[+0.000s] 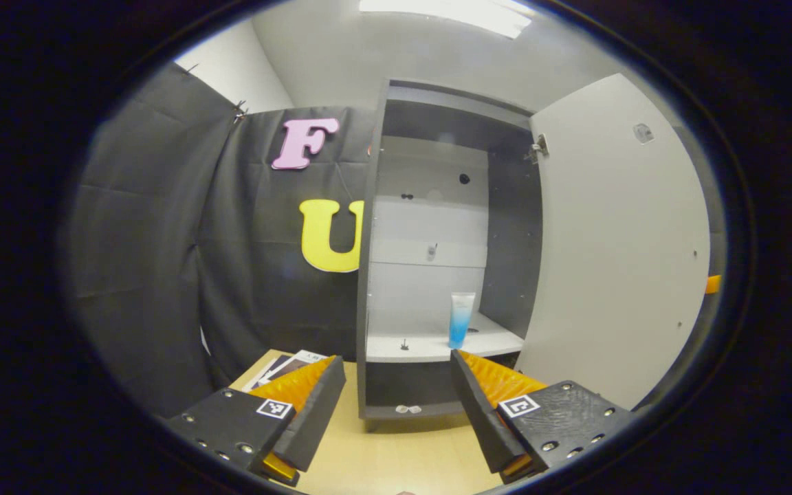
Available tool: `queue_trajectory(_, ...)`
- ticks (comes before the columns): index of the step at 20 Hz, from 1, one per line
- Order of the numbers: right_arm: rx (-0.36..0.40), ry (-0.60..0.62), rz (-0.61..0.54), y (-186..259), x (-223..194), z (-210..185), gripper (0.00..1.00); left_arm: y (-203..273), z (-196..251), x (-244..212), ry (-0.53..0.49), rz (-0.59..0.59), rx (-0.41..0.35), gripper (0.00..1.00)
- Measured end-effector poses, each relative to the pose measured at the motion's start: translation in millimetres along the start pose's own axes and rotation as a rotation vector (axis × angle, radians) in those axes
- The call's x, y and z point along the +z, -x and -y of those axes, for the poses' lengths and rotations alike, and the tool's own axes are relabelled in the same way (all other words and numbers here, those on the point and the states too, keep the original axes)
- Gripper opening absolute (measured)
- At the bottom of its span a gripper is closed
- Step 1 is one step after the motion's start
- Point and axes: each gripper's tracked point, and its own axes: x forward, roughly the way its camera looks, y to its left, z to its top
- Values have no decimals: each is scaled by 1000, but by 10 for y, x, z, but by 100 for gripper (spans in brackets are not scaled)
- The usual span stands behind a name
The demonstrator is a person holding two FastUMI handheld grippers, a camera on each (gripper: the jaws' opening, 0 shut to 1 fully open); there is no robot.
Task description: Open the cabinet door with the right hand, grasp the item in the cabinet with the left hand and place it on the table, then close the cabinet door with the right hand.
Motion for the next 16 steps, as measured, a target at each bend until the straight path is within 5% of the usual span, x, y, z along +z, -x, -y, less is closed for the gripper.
queue_trajectory(10, -79, -93, 47, -881, 178, 393, 0, -1272, 586, 209, -11, 1, -86, 93)
queue_trajectory(12, -88, -95, 46, -1024, 163, 450, 12, -1499, 729, 152, -8, -12, -100, 93)
queue_trajectory(13, -87, -98, 43, -1074, 158, 478, 6, -1618, 802, 132, -5, -19, -106, 93)
queue_trajectory(14, -93, -103, 40, -1121, 134, 512, 22, -1724, 875, 94, -4, -25, -113, 93)
queue_trajectory(16, -112, -108, 41, -1230, 96, 619, 31, -1960, 1033, 37, -6, -33, -124, 93)
